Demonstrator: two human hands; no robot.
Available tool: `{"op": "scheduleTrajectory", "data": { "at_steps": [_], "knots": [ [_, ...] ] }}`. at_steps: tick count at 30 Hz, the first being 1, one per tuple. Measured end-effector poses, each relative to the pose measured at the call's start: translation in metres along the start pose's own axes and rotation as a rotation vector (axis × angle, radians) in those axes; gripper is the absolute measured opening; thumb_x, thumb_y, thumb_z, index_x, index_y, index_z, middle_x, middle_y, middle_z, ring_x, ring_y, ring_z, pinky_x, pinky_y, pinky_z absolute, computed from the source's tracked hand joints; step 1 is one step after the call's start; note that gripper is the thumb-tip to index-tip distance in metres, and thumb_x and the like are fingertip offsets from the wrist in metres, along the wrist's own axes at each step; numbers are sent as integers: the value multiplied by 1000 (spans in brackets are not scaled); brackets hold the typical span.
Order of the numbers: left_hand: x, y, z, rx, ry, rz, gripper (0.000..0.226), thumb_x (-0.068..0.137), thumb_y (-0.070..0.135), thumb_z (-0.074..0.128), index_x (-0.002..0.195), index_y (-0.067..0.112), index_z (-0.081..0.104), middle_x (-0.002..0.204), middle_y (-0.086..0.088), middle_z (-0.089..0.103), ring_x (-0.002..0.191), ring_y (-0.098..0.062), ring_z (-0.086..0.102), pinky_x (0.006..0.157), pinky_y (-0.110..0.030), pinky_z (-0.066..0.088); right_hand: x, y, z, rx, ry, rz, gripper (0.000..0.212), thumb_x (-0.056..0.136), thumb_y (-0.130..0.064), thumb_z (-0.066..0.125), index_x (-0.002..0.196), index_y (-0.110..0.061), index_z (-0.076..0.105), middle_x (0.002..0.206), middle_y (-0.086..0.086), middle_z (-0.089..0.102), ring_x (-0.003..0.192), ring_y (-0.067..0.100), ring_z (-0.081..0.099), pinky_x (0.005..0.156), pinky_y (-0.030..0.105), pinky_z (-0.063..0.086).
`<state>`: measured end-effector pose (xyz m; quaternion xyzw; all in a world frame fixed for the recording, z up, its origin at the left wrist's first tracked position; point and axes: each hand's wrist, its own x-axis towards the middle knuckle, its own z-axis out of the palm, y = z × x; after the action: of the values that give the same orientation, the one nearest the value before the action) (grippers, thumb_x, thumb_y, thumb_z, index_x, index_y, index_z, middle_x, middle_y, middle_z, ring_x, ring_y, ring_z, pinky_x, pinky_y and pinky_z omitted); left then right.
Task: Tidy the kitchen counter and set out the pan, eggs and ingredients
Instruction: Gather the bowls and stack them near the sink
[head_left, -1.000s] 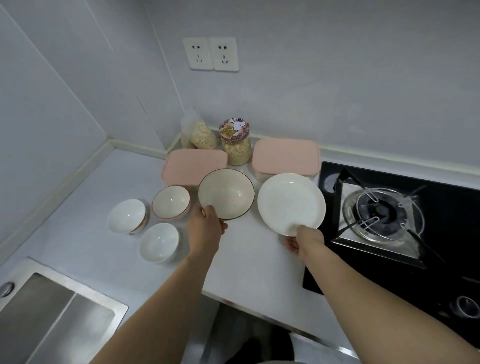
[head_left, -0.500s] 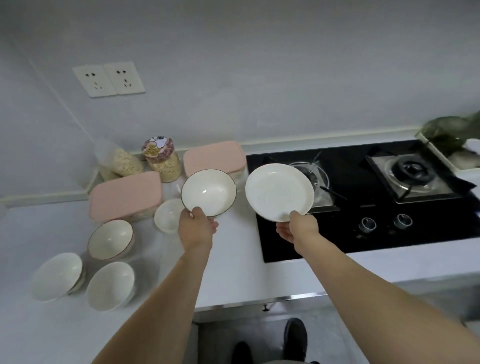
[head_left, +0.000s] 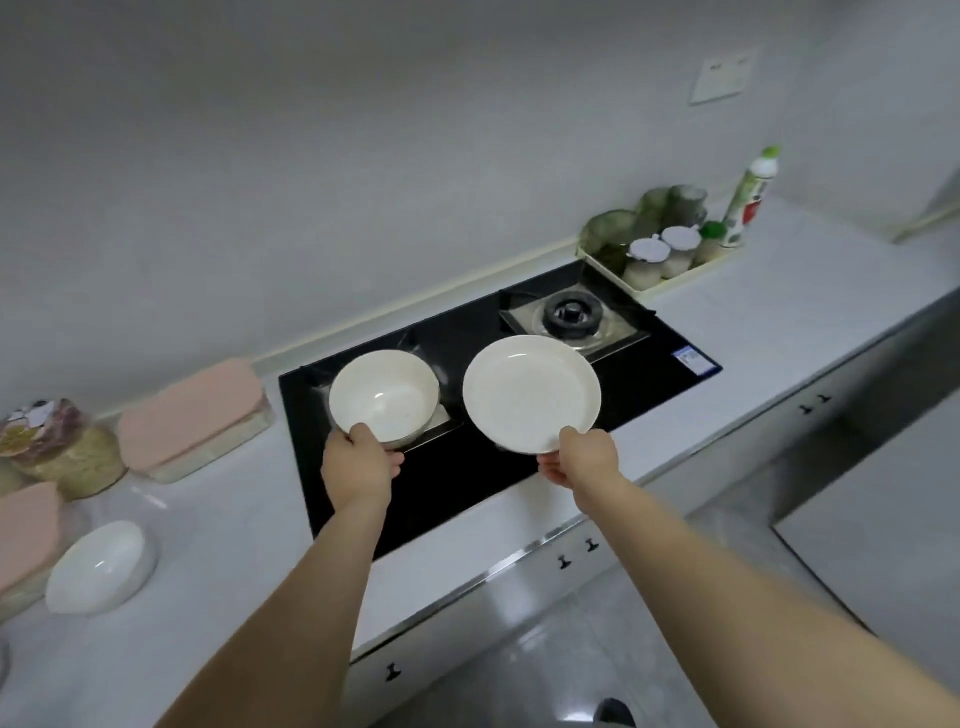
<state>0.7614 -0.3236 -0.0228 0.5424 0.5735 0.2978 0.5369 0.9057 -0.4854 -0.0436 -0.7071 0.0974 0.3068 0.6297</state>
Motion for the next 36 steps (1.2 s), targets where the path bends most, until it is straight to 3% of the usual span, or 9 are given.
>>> {"op": "scheduleTrajectory", "data": {
  "at_steps": [3,7,11,14,17,22,27,32,36],
  "knots": [
    [-19,8,45,-15,-30,40,43,95,22,32,134,6,44,85,-13,67,70,-24,70,69,-37,59,16,-11,-44,-28,35,-38,15,88,-4,37,97,-2,49,79,21,61,60,26,57,58,33,54],
    [-63,19,138,-41,-155,71,41,95,20,31,130,5,46,83,-14,67,70,-27,70,70,-40,60,46,-25,-134,16,124,-40,12,88,-5,38,93,-3,49,76,19,61,57,26,56,59,34,53],
    [-103,33,207,-13,-270,89,39,93,21,32,124,5,49,98,-18,67,68,-25,71,61,-34,58,69,-40,-201,72,199,0,19,89,-5,37,101,-3,51,78,17,60,51,22,53,43,22,48],
    [-122,41,247,11,-333,110,40,92,21,32,125,7,50,107,-17,65,66,-24,72,54,-30,54,83,-52,-231,110,232,32,15,90,-5,36,95,-3,50,69,15,57,50,23,50,44,24,46],
    [-137,51,289,37,-405,127,43,92,21,32,129,7,48,112,-15,63,63,-23,72,60,-33,59,103,-62,-257,151,258,54,15,90,-5,35,91,-4,50,63,13,56,49,22,49,42,23,43],
    [-145,71,357,75,-453,165,26,94,18,32,112,11,50,107,-14,64,64,-26,71,66,-39,60,145,-82,-291,170,307,80,17,90,-3,34,96,-2,50,62,14,58,49,21,51,43,26,43],
    [-131,88,437,109,-504,190,24,95,21,33,111,13,49,103,-16,65,64,-25,71,66,-40,61,208,-111,-323,174,345,87,22,88,-1,33,103,-5,49,77,19,61,55,23,53,46,25,48],
    [-104,117,516,124,-525,187,28,94,20,35,109,9,55,95,-18,67,57,-23,69,64,-42,61,278,-164,-345,93,362,106,23,89,-2,34,102,3,52,69,19,60,55,25,56,54,31,52],
    [-88,149,577,124,-551,205,27,94,18,36,108,7,56,85,-20,69,56,-22,66,57,-36,59,329,-205,-362,64,373,111,20,91,-2,35,95,5,52,79,24,65,59,28,60,55,33,54]
  ]
}}
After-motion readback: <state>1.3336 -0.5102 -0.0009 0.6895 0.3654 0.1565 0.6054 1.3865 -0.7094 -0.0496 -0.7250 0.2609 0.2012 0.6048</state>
